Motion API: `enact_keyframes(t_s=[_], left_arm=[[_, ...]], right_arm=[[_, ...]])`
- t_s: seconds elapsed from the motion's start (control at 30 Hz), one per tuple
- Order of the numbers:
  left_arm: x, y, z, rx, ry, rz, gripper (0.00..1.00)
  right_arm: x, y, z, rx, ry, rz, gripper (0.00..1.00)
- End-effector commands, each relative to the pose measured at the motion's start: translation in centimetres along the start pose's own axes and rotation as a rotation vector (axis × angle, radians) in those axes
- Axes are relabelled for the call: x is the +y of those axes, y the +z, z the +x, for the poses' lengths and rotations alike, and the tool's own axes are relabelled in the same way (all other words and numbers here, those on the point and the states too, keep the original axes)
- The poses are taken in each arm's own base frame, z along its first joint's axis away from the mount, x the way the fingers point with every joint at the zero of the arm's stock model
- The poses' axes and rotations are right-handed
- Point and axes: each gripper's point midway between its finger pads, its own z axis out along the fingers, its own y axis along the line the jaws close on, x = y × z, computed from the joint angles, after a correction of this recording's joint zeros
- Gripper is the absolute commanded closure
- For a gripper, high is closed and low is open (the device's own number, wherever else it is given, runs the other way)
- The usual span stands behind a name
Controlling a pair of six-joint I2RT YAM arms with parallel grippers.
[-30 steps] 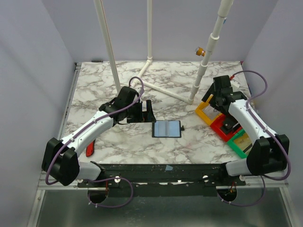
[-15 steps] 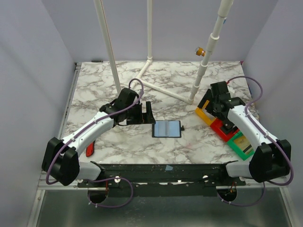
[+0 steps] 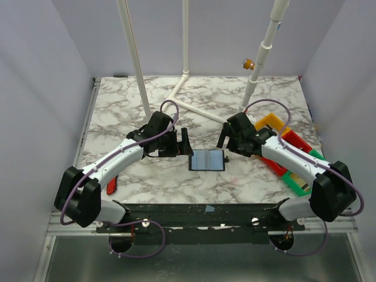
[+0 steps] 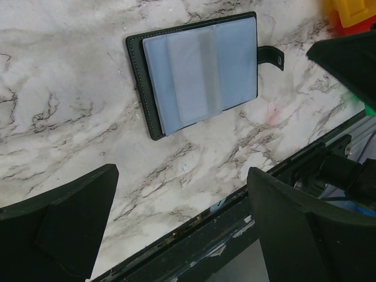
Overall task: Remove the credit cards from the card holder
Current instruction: Remove the credit card from the card holder.
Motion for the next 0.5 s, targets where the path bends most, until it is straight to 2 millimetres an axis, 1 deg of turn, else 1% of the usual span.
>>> enact_keyframes(t_s=[0.0, 0.03, 0.13, 0.3, 0.37, 0.47], left_arm=[[0.1, 0.8, 0.3, 0.014, -0.03, 0.019, 0.07], [0.1, 0.9, 0.4, 0.018, -0.033, 0.02, 0.09], [0.2, 1.5, 0.6, 0.028, -0.052, 0.024, 0.17], [0.1, 3.0, 1.2, 0.059, -0.083, 0.04, 0.39], [0.1, 3.7, 1.5, 0.075, -0.088, 0.038, 0.46], [-0.3, 4.8, 2.0, 0.105, -0.097, 0.043, 0.57]], right_arm=[[3.7, 0.5, 1.6, 0.022, -0.012, -0.093, 0.0], [4.4, 0.6, 2.1, 0.035, -0.022, -0.112, 0.0], [6.5, 0.7, 3.0, 0.054, -0.045, -0.178, 0.0], [9.2, 1.0, 5.0, 0.111, -0.095, -0.287, 0.0], [9.6, 1.5, 5.8, 0.137, -0.101, -0.301, 0.0], [9.3, 2.3, 6.8, 0.159, -0.103, -0.301, 0.0]])
